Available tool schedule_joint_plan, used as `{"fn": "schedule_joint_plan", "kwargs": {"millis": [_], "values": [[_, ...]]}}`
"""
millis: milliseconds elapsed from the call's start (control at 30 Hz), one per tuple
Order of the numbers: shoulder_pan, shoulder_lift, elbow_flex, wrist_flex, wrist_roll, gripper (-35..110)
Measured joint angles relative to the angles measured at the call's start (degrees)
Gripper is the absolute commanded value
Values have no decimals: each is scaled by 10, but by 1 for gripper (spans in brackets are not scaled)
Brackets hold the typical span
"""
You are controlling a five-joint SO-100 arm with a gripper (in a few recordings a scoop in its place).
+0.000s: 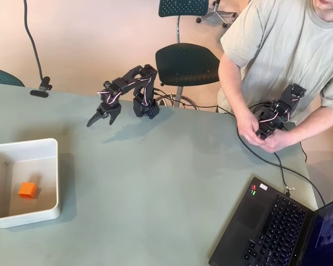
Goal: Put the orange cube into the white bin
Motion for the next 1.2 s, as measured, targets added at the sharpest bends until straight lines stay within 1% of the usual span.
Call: {"fn": "schedule_joint_plan", "kwargs": {"millis": [67,200,300,500,967,1200], "values": [[-1,57,62,-45,-27,69],[0,148,175,-96,-101,69],[-1,204,243,-107,-122,69],[-1,272,316,-109,-131,69],[-1,296,333,-111,-134,69],[-1,439,341,-109,-134,69]]}}
